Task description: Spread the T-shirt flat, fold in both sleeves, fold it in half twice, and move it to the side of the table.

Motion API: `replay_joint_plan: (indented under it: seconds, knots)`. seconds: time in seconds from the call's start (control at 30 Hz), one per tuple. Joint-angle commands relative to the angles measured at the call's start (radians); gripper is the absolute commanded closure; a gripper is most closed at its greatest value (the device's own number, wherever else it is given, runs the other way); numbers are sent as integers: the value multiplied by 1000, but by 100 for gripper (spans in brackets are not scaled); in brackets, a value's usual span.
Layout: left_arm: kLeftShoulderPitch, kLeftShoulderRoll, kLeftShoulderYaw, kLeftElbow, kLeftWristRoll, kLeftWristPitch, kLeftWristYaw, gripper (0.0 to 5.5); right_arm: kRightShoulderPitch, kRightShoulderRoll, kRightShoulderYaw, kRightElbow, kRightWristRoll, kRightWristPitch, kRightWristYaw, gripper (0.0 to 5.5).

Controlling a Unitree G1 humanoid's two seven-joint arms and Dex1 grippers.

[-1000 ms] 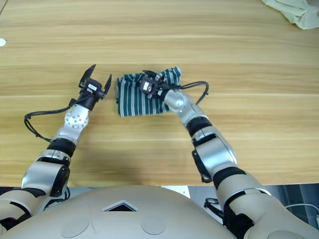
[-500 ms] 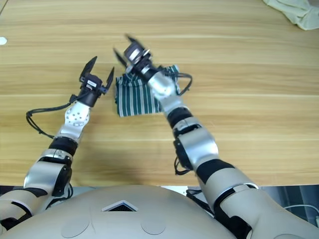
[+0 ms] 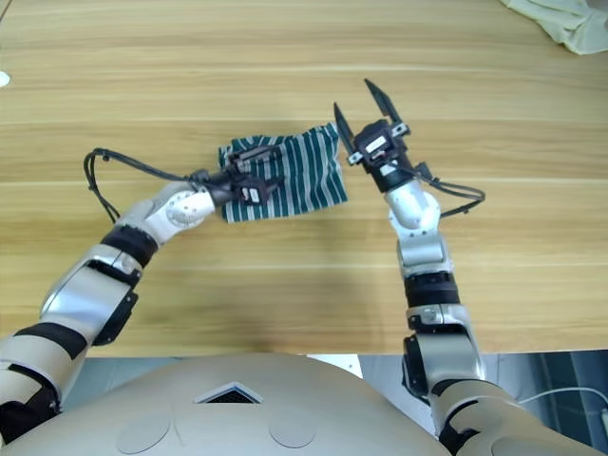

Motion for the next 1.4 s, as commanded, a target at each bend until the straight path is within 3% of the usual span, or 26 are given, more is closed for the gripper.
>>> replay_joint_plan:
  seconds: [0.03, 0.37, 0.67, 1.17, 1.4]
  knots:
    - [-57, 16, -23, 81, 44, 71, 83, 238, 39, -9, 55, 27, -73, 21, -16, 285]
    - [-16, 27, -28, 133, 22, 63, 130, 238, 63, -47, 116, 139, -179, 82, -70, 285]
    - [-30, 32, -42, 201, 38, 123, 178, 238, 152, -127, 114, 24, -172, 119, -29, 285]
    - [-102, 18, -76, 273, 48, 131, 231, 238, 120, -183, 165, 16, -303, 154, -82, 285]
    - [-95, 36, -61, 236, 31, 129, 317, 238, 55, -85, 114, -107, -153, 101, -109, 285]
